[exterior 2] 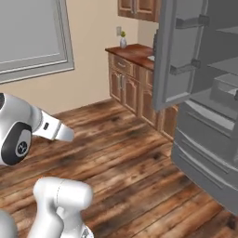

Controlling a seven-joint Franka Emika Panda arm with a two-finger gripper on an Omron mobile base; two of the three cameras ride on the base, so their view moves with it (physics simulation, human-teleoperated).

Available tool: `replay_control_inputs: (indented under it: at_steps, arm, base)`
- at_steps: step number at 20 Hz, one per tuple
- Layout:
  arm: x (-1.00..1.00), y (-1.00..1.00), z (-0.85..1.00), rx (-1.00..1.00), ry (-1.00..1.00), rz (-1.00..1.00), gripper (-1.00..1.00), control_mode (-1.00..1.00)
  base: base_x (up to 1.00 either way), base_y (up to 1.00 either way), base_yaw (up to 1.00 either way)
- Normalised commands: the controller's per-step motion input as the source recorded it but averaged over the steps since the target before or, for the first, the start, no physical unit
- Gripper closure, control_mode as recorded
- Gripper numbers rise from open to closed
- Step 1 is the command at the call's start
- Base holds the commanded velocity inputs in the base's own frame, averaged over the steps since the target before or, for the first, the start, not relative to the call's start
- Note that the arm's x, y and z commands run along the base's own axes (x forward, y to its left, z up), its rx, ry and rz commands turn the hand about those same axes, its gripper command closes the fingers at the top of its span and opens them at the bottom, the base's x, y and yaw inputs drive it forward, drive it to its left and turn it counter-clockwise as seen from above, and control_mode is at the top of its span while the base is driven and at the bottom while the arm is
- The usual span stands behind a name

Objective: Pick the egg and butter from the fridge and place them by the bowl for mixing.

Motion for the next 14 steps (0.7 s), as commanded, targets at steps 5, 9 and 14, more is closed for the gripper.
replay_control_inputs:
  at_steps: [5, 9, 14]
  arm:
    - [0.00, 0.00, 0.00, 0.00, 0.00, 0.00, -1.00, 1.00]
    - [0.00, 0.00, 0.00, 0.00, 0.00, 0.00, -1.00, 1.00]
    - [0.00, 0.00, 0.00, 0.00, 0.00, 0.00, -1.00, 1.00]
  base:
    - [0.32, 0.48, -0.67]
    - [0.43, 0.39, -0.65]
    - [0.60, 0.32, -0.58]
